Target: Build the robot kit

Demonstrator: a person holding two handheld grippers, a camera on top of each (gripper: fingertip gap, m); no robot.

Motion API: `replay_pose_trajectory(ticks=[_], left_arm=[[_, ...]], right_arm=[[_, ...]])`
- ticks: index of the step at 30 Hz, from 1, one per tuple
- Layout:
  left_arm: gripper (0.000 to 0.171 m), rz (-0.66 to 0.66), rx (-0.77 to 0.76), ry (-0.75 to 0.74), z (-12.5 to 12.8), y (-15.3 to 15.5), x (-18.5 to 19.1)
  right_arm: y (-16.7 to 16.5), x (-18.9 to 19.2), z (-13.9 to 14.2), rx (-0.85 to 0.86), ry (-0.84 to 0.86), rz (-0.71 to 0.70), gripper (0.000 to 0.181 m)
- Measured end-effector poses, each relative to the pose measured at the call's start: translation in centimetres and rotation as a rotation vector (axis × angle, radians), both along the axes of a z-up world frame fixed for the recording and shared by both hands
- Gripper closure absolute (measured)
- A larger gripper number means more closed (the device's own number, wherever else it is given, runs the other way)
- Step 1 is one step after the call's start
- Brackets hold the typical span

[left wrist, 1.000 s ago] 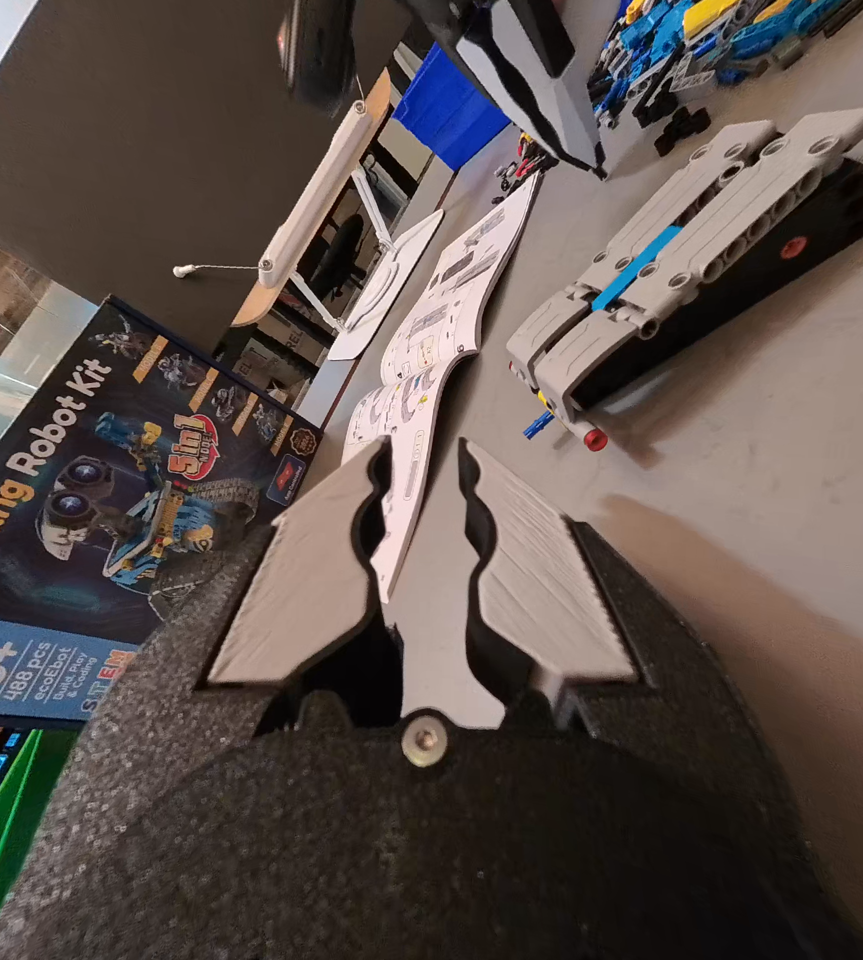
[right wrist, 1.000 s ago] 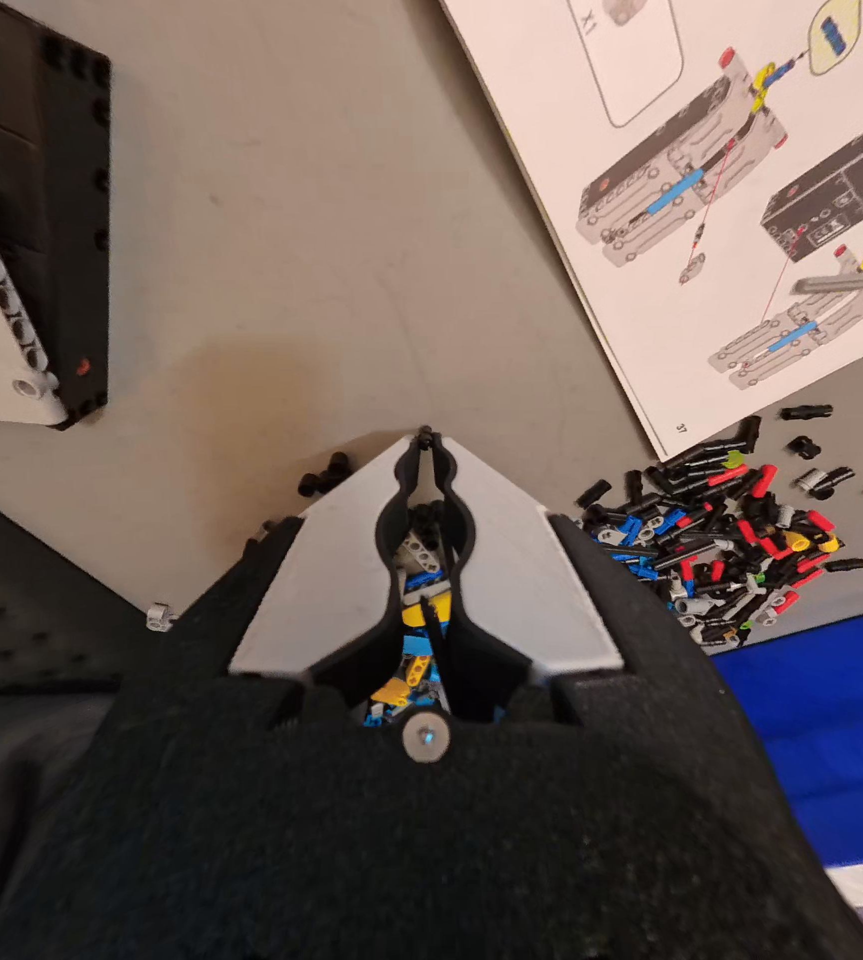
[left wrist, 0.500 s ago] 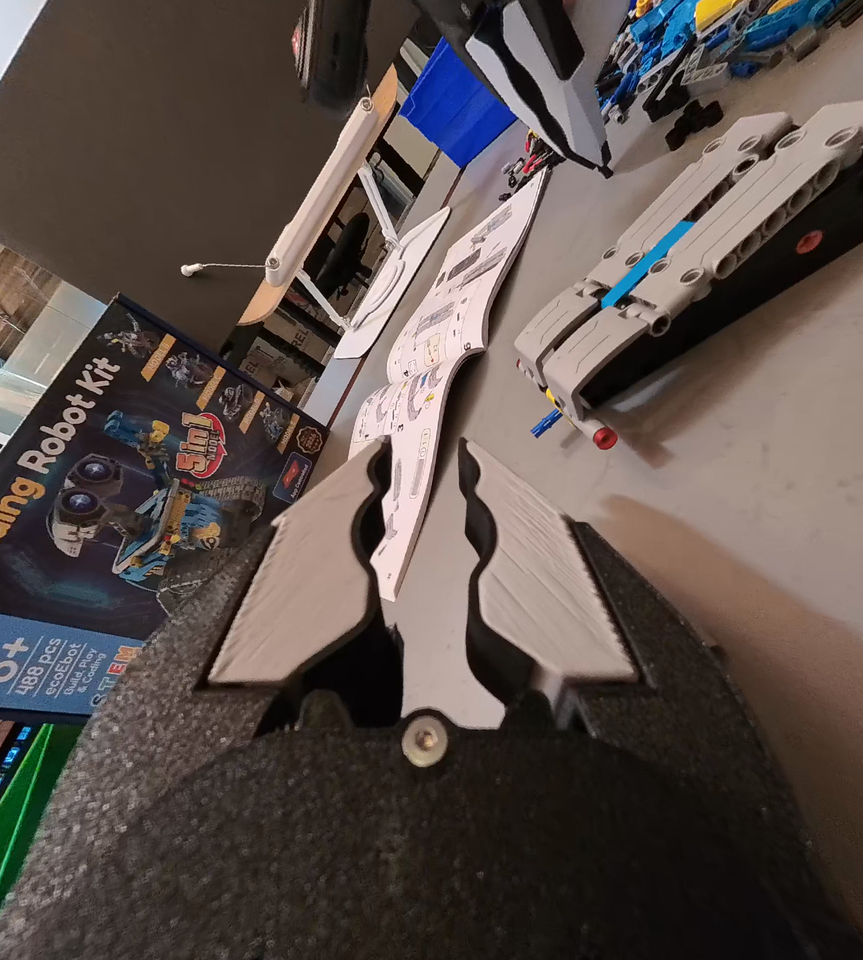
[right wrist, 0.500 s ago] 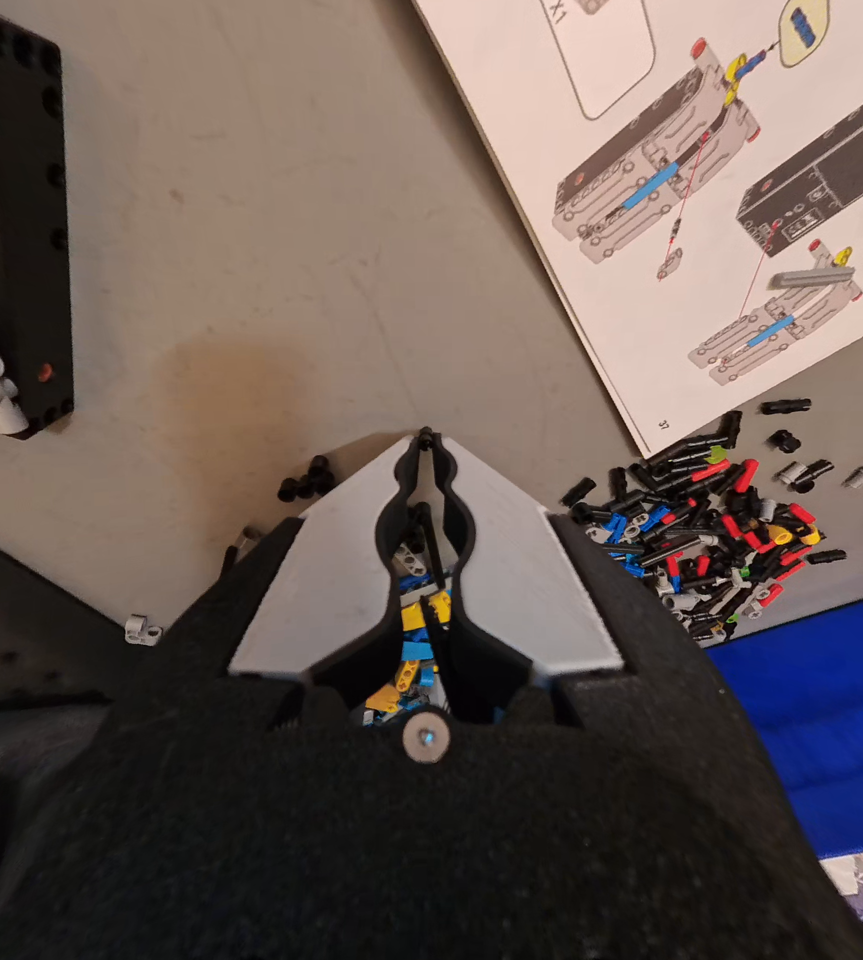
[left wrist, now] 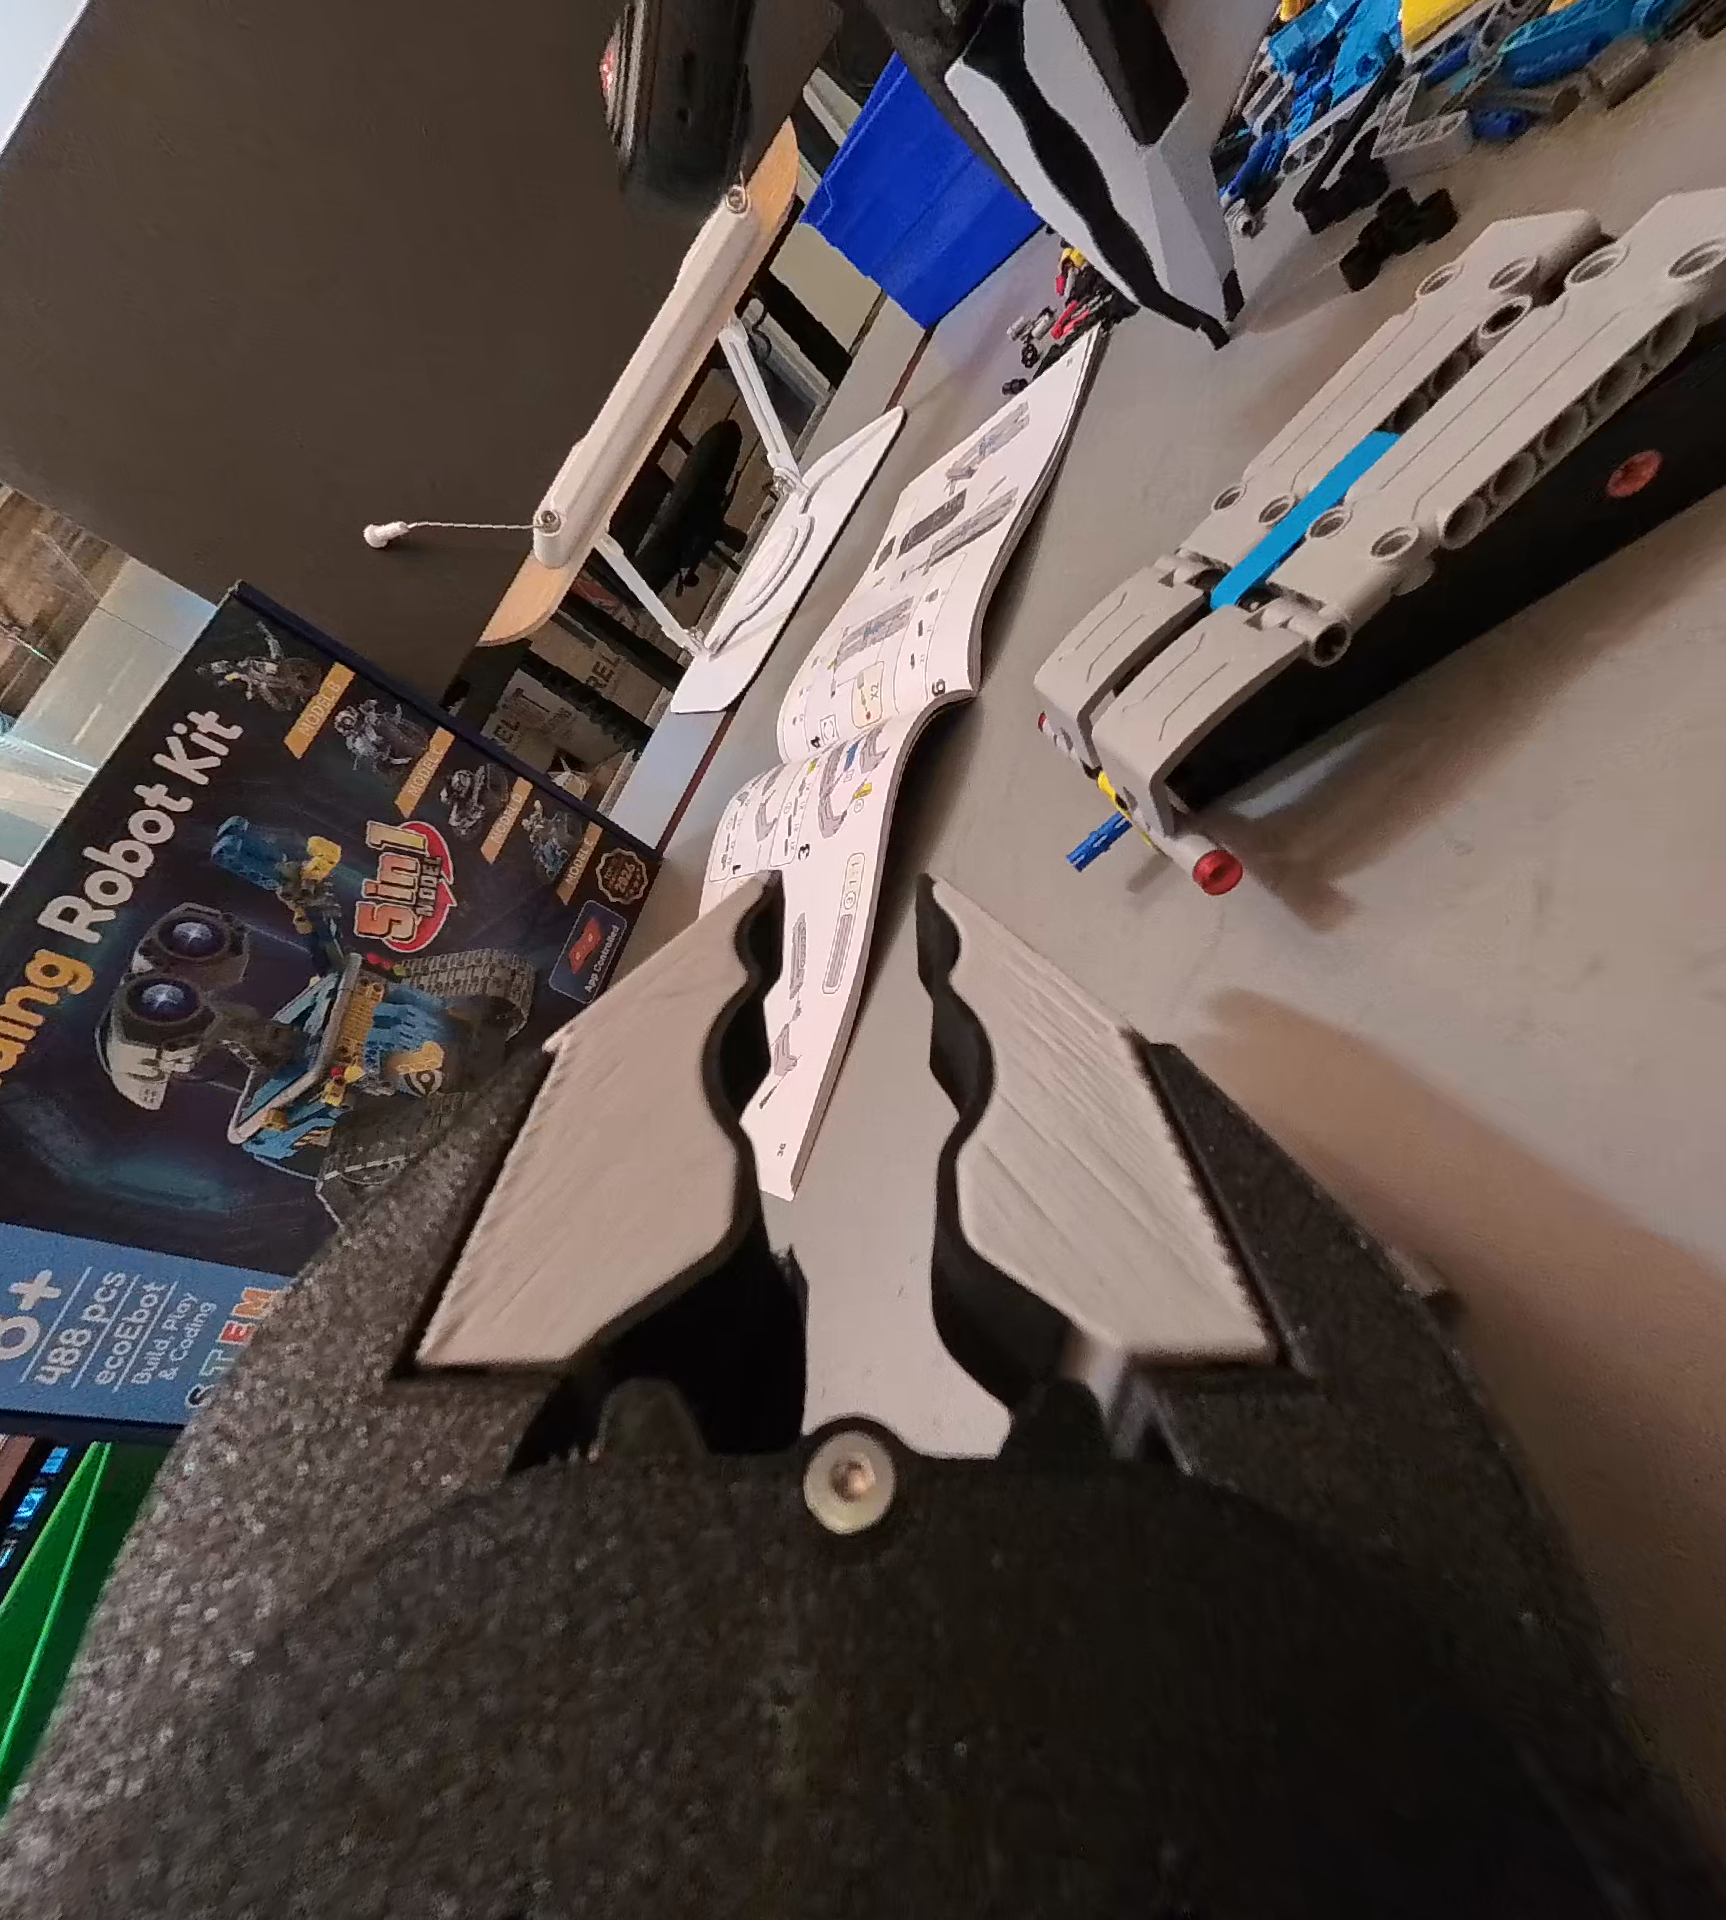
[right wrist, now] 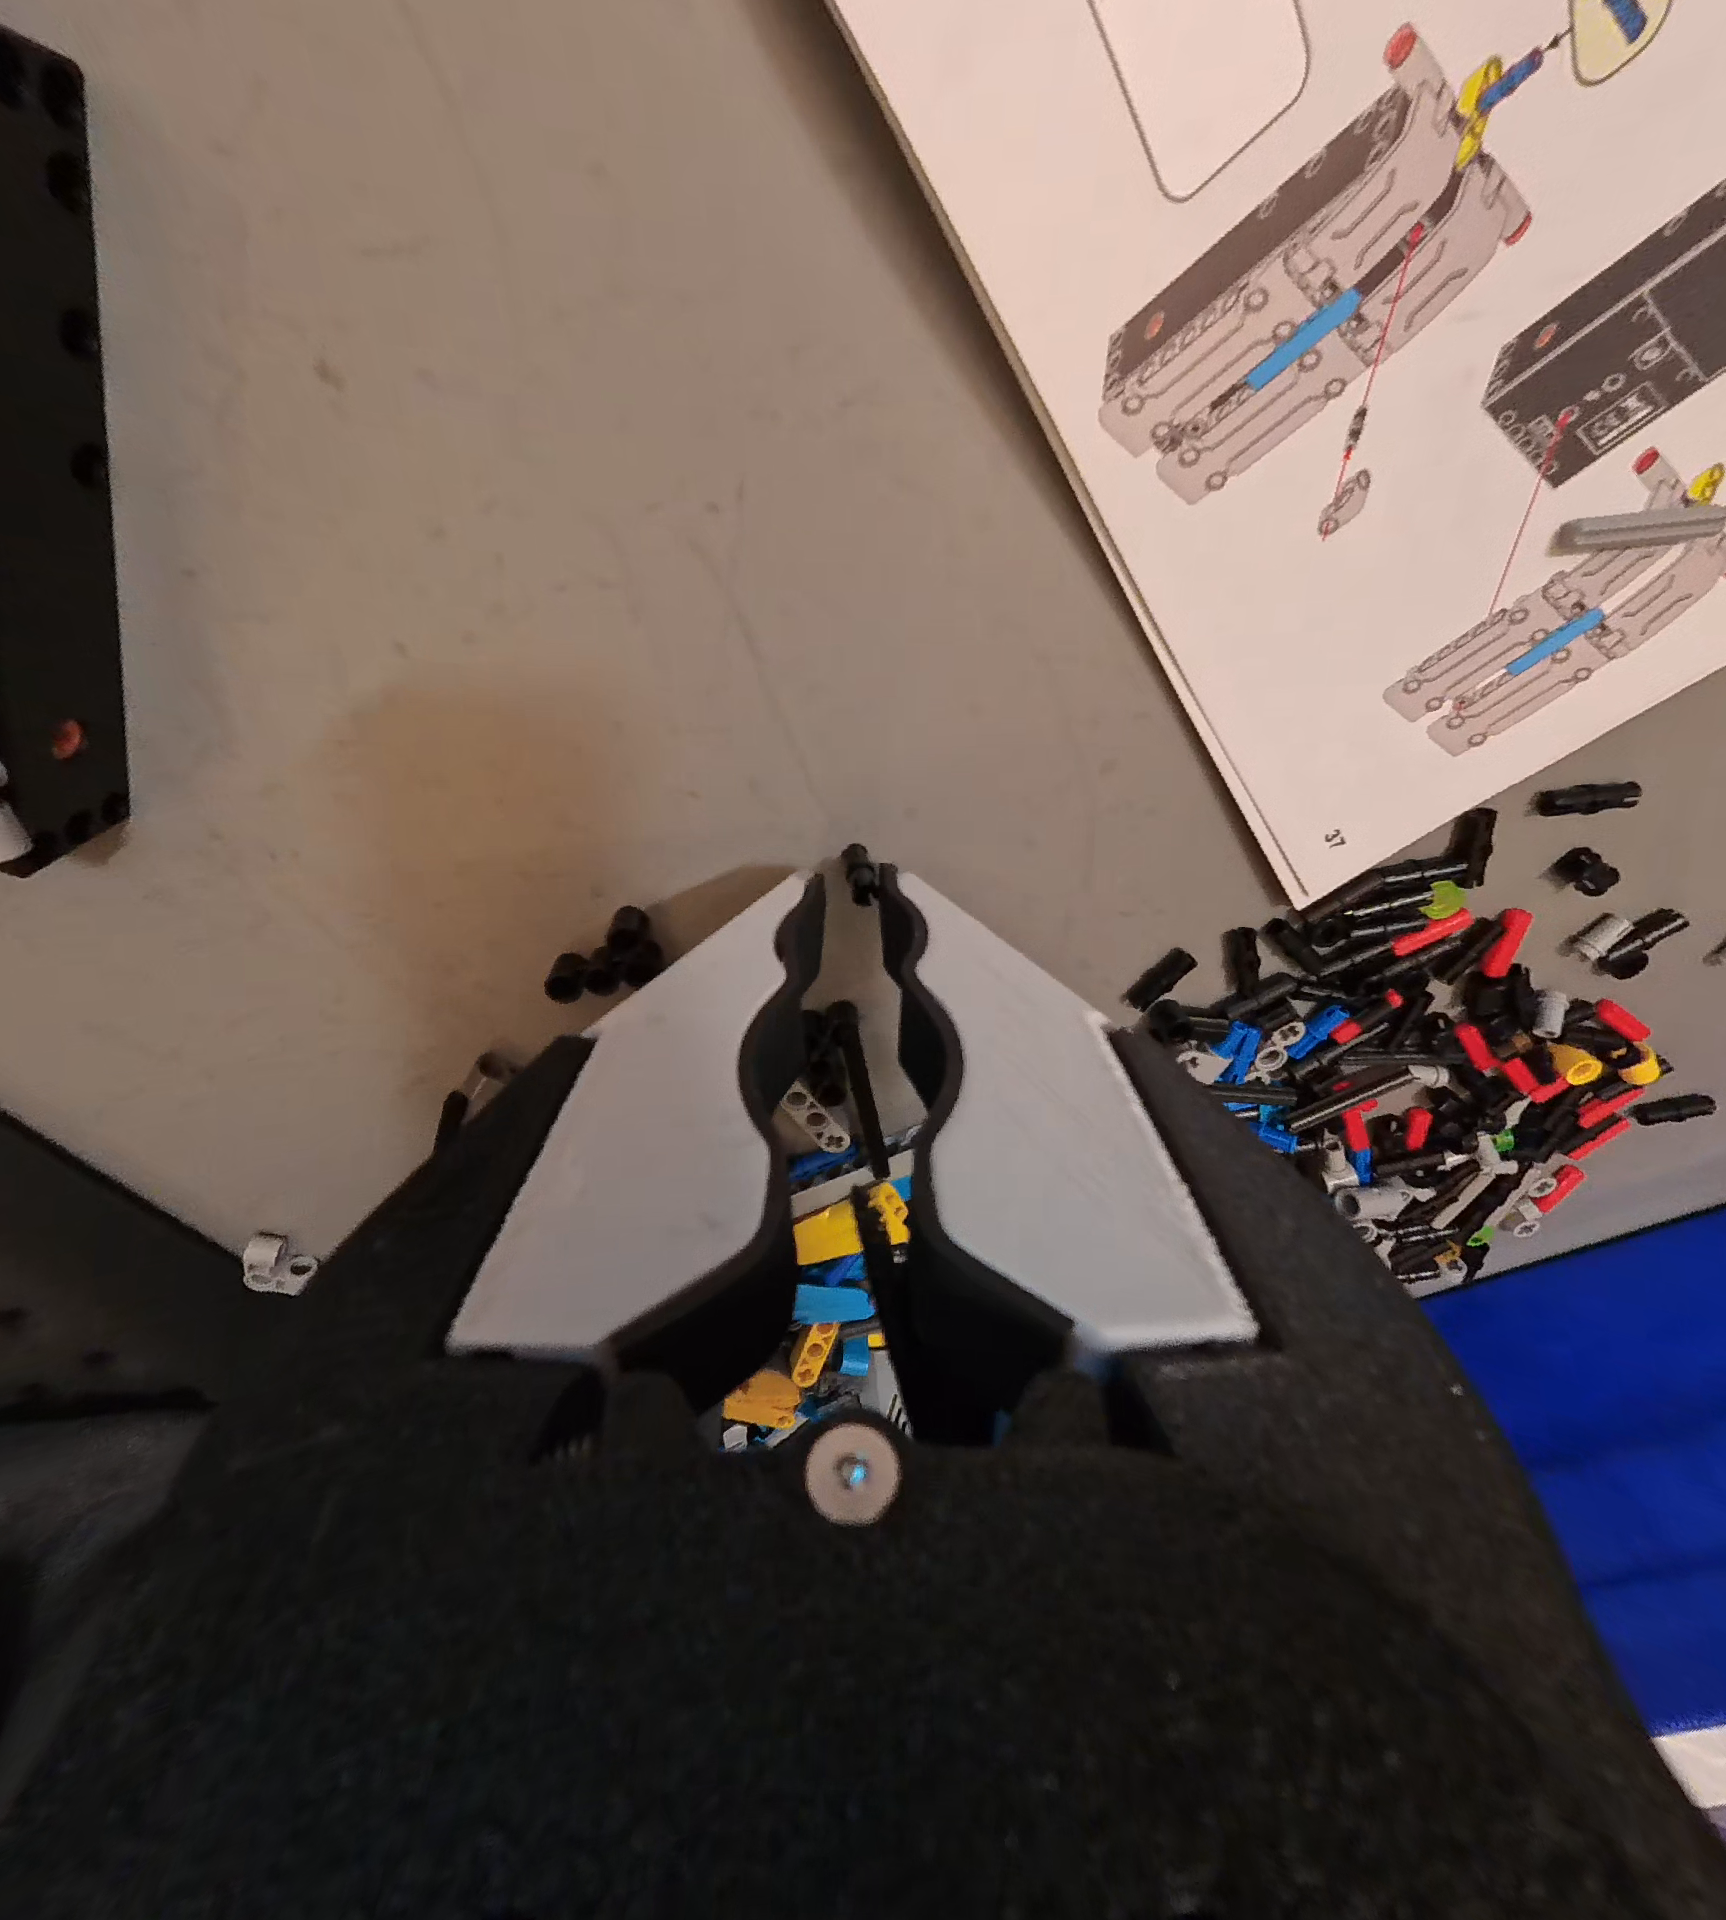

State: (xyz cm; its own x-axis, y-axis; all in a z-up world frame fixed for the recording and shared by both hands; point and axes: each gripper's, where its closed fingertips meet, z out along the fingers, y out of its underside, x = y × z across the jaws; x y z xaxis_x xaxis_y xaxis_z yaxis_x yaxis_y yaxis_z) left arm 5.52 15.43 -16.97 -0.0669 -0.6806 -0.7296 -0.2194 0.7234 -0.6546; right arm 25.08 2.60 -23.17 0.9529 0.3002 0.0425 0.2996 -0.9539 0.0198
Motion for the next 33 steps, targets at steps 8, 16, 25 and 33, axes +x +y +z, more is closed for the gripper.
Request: replay_pose_trajectory(ticks=[8,16,25,33], left_arm=[[0.147,0.000,0.004,0.003,-0.05,0.00,-0.02],[0.147,-0.002,0.009,0.001,-0.02,-0.05,-0.05],[0.147,-0.002,0.016,0.001,-0.02,-0.02,-0.08],[0.147,-0.003,0.023,0.002,-0.06,-0.05,-0.09]], right_arm=[[0.14,-0.07,-0.04,0.005,0.005,0.005,0.171],[0.07,-0.10,-0.22,-0.001,0.012,0.005,0.168],[-0.08,-0.04,-0.31,0.011,0.032,0.006,0.159],[0.02,0.20,0.18,0.049,0.047,0.003,0.156]])
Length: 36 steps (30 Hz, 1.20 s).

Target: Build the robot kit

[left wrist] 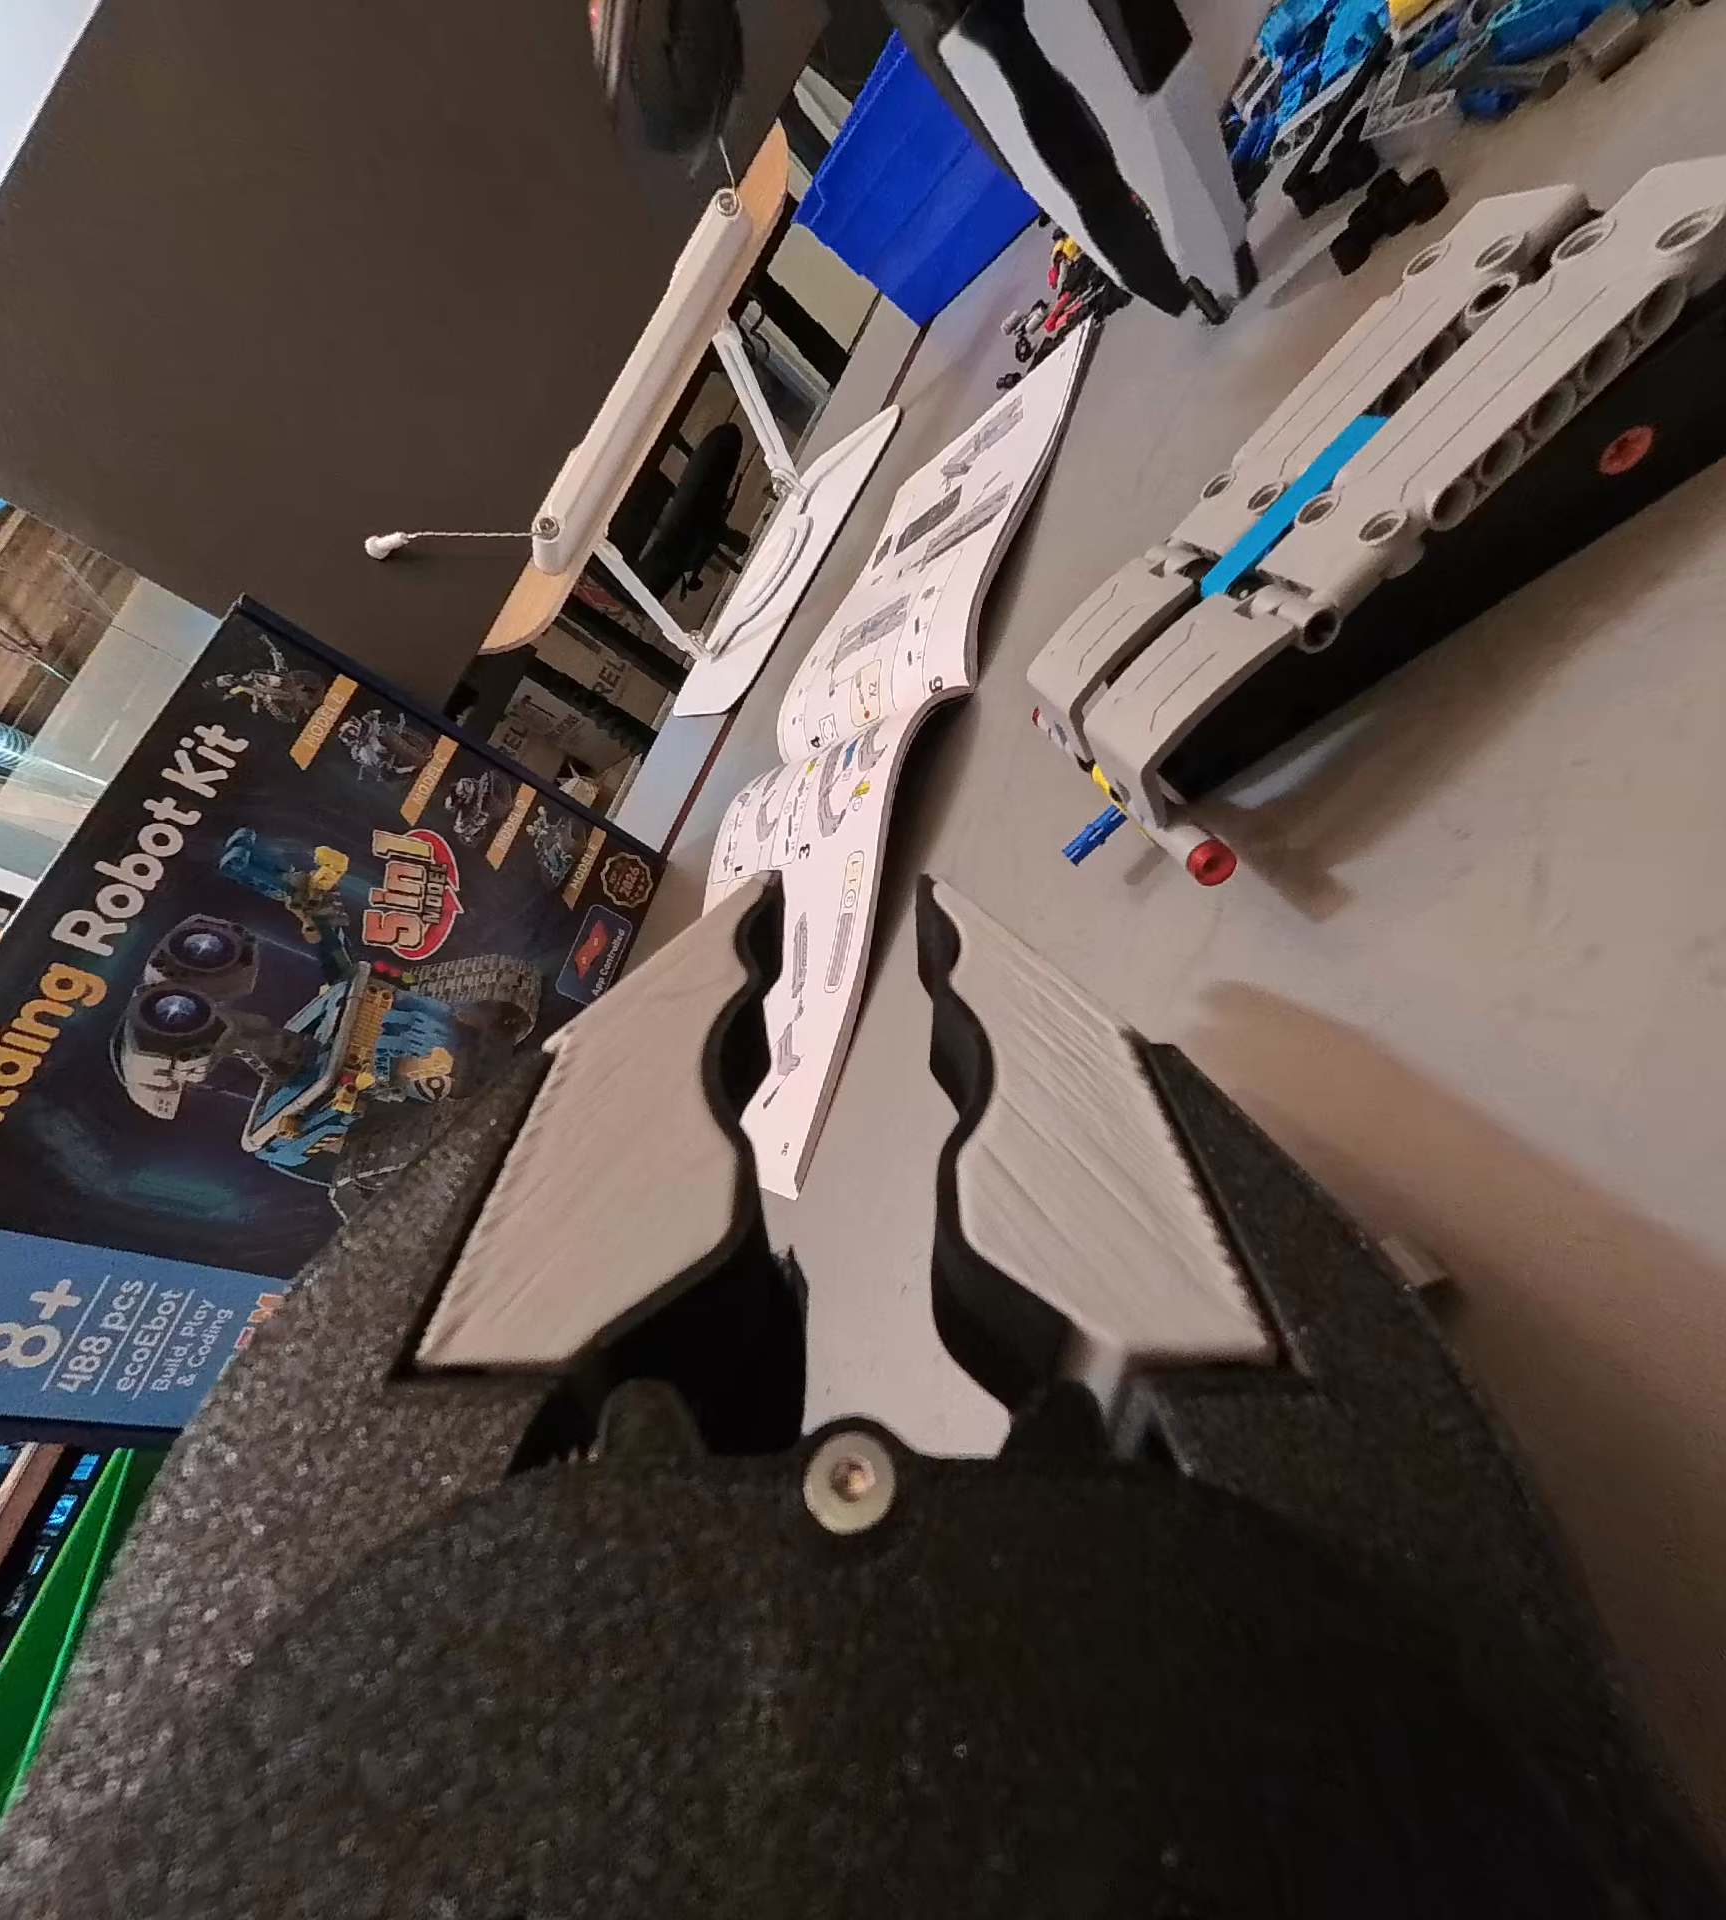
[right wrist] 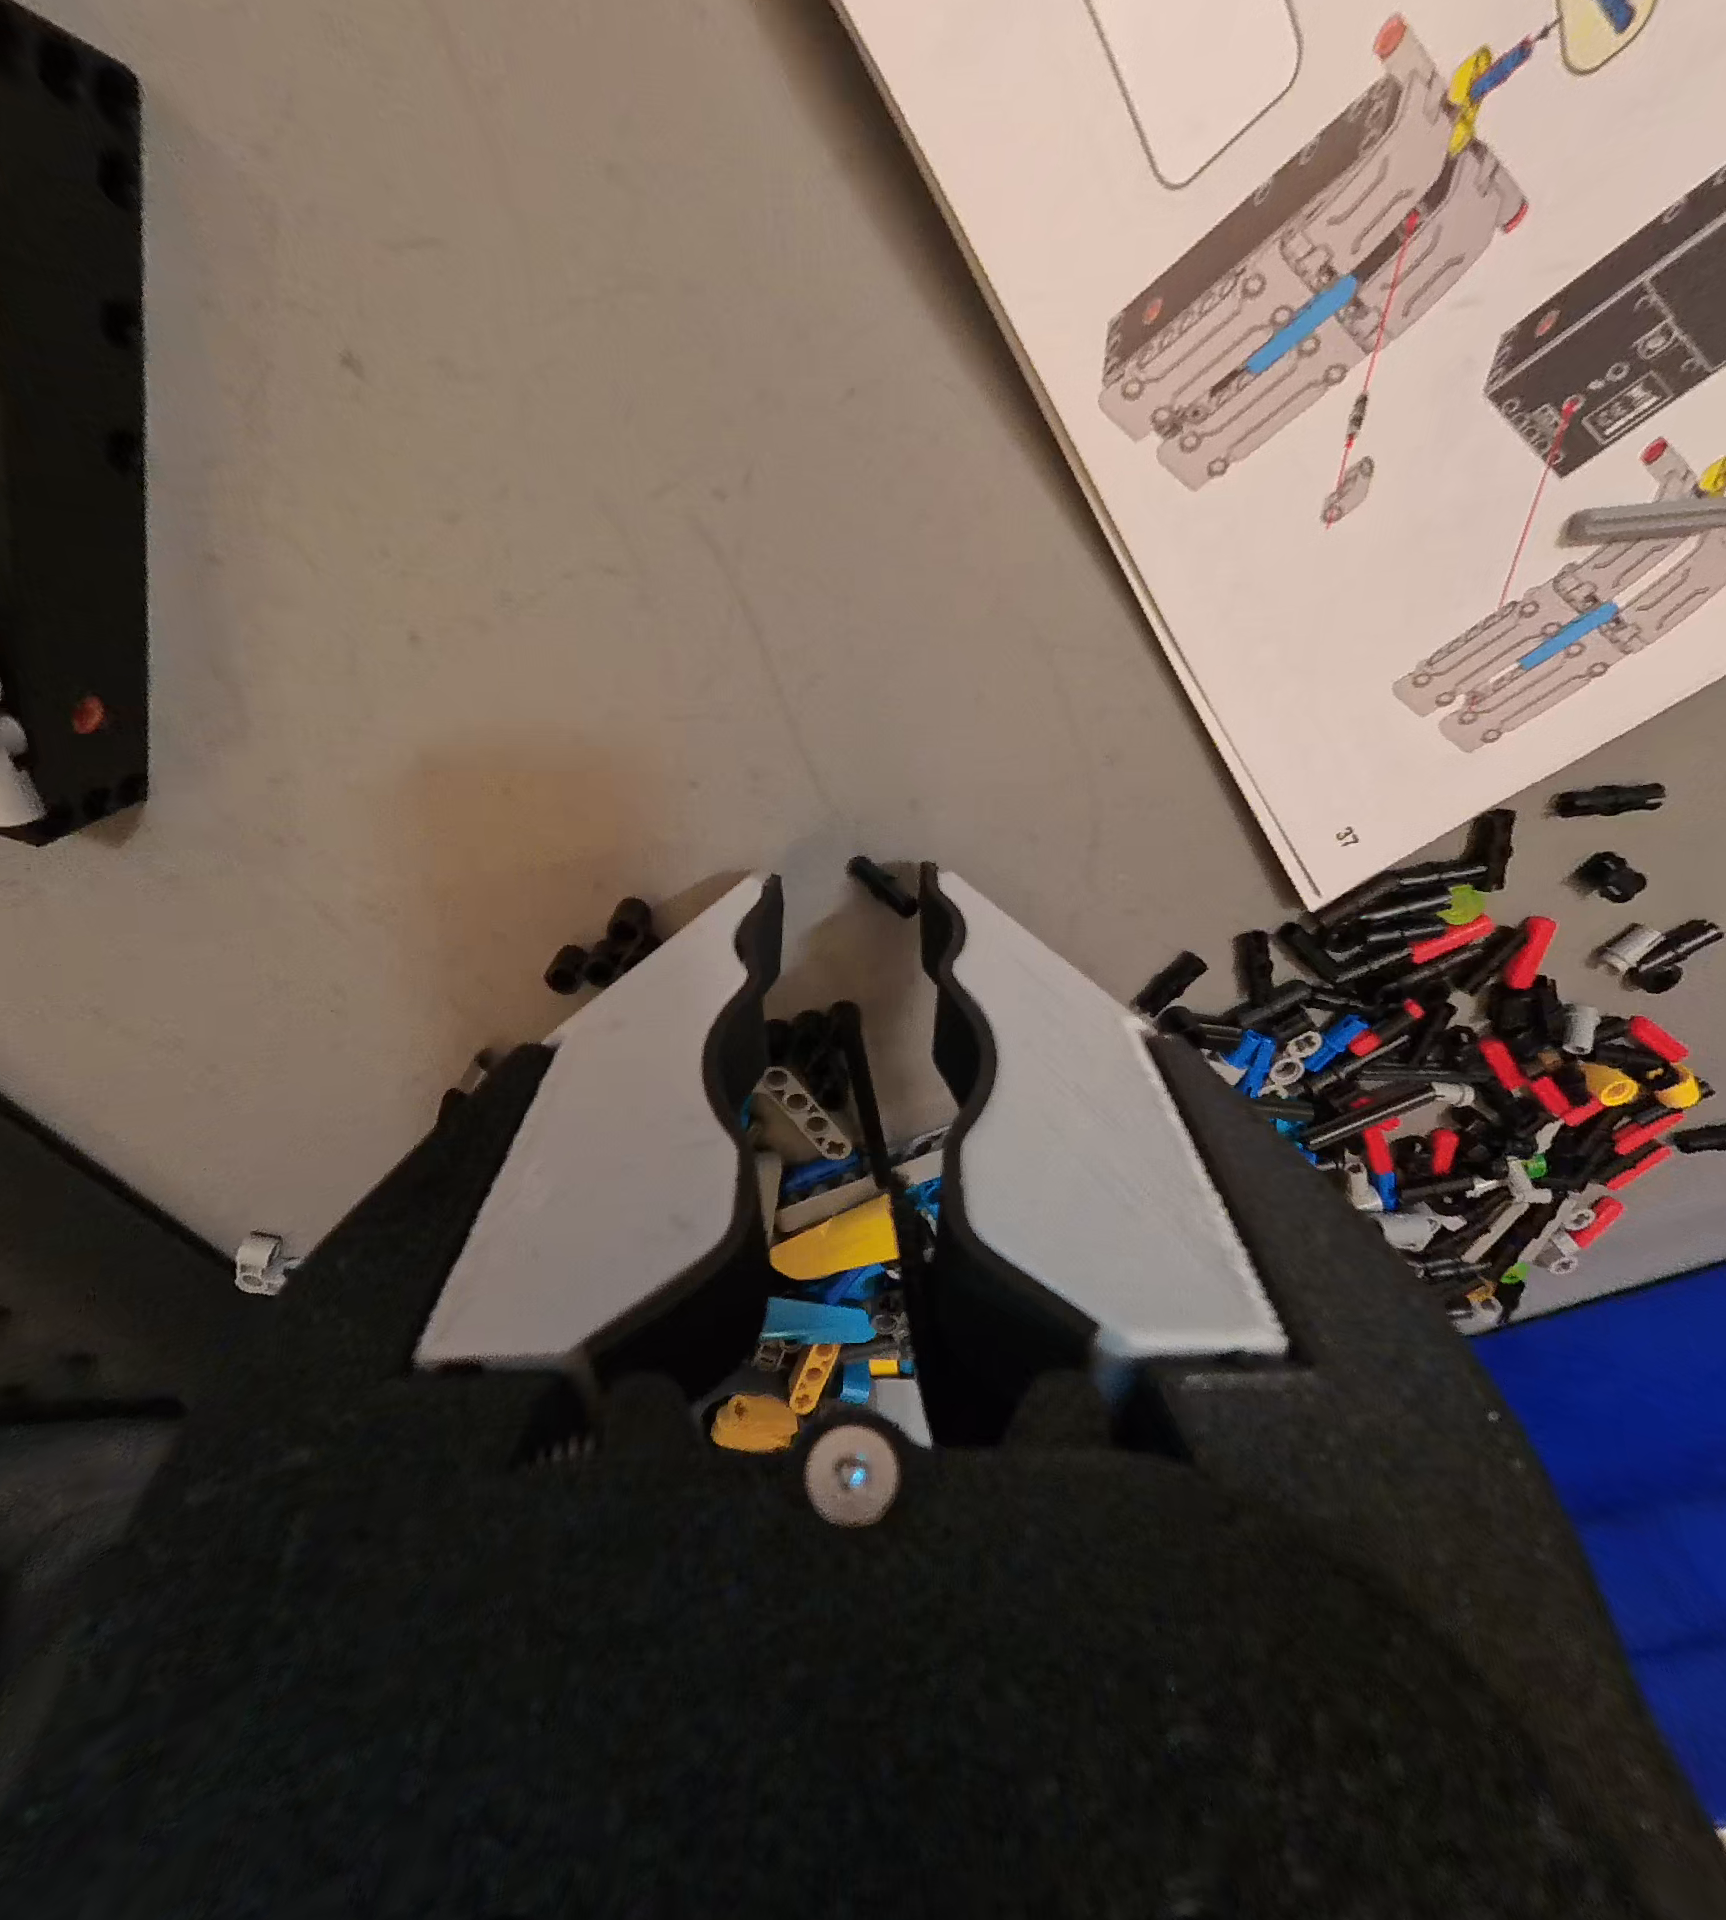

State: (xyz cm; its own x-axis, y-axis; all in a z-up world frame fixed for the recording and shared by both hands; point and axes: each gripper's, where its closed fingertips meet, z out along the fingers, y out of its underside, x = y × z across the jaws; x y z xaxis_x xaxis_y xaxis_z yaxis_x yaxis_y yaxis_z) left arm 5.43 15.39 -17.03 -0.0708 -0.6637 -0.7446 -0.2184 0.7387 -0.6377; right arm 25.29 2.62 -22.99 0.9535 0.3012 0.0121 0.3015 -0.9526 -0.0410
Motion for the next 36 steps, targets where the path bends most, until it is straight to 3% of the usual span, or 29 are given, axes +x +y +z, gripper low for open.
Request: replay_pose_trajectory(ticks=[11,15,19,21,23,25,27,30,33,36], left_arm=[[0.147,0.000,0.006,0.001,0.0,0.0,0.0],[0.147,0.000,0.009,-0.001,0.0,0.0,0.0],[0.147,0.001,0.014,0.003,-0.1,0.0,0.0],[0.147,0.004,0.012,0.004,-0.1,0.1,0.0],[0.147,0.007,0.001,0.008,-0.2,0.2,0.0],[0.147,0.012,-0.006,0.007,-0.1,0.3,0.0],[0.147,0.020,-0.015,0.007,0.0,0.5,0.0],[0.147,0.038,-0.033,0.011,0.1,1.0,0.1],[0.147,0.056,-0.060,0.016,0.1,1.5,0.1],[0.147,0.066,-0.100,0.023,0.2,1.7,0.0]], right_arm=[[-0.4,-0.4,0.8,0.031,0.029,0.014,0.159],[-0.8,1.6,2.1,0.100,-0.003,-0.045,0.165],[-1.7,1.8,1.1,0.097,0.034,-0.071,0.165],[-1.2,0.3,0.8,0.129,0.097,-0.047,0.165],[0.8,-3.8,1.7,0.230,0.276,0.012,0.163],[2.4,-8.4,3.0,0.313,0.421,0.088,0.148],[3.5,-11.6,4.3,0.367,0.449,0.093,0.123],[4.9,-15.9,7.3,0.483,0.478,0.047,0.103],[4.9,-16.1,5.7,0.479,0.296,-0.115,0.085],[4.5,-15.4,3.4,0.461,0.169,-0.251,0.084]])
